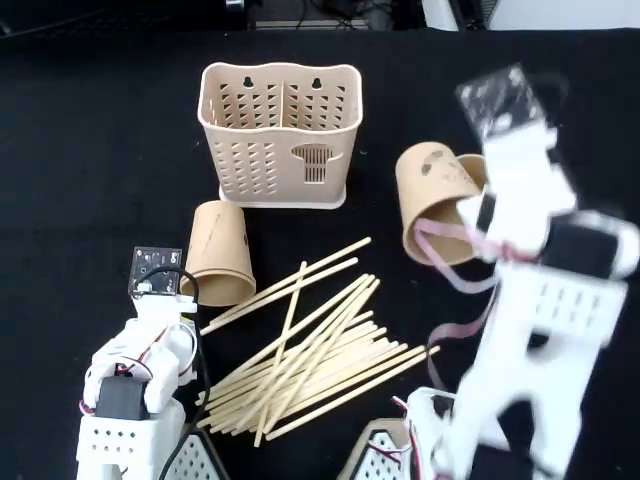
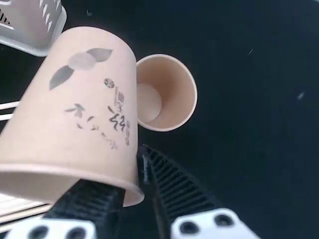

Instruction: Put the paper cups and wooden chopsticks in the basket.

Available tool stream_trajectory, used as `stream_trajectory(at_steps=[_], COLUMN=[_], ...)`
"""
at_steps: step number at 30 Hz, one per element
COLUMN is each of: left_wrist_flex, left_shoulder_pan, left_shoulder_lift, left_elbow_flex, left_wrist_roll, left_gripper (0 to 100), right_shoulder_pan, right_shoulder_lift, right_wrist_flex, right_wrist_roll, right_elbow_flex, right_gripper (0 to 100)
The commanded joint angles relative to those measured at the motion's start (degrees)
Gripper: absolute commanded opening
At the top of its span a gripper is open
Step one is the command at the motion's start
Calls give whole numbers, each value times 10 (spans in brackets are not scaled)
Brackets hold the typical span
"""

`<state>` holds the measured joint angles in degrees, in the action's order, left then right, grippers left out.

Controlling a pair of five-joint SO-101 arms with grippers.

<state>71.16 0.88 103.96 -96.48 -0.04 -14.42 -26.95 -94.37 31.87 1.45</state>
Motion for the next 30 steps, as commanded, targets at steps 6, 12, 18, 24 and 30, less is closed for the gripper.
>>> stream_trajectory(at_steps=[6,12,18,24,30], left_wrist_flex=[7,7,7,7,7], left_shoulder_pan=[-5,-5,-4,-4,-4], left_shoulder_lift=[4,4,4,4,4], left_elbow_flex=[-8,-8,-8,-8,-8], left_wrist_roll=[4,4,4,4,4], left_gripper=[31,31,31,31,31], right_shoulder_pan=[-41,-97,-113,-89,-94], right_shoulder_lift=[222,264,225,163,145], right_wrist_flex=[-69,-69,-69,-68,-67], right_wrist_roll=[-37,-34,-4,45,71], right_elbow_flex=[339,330,279,163,116], right_gripper=[13,13,13,13,13])
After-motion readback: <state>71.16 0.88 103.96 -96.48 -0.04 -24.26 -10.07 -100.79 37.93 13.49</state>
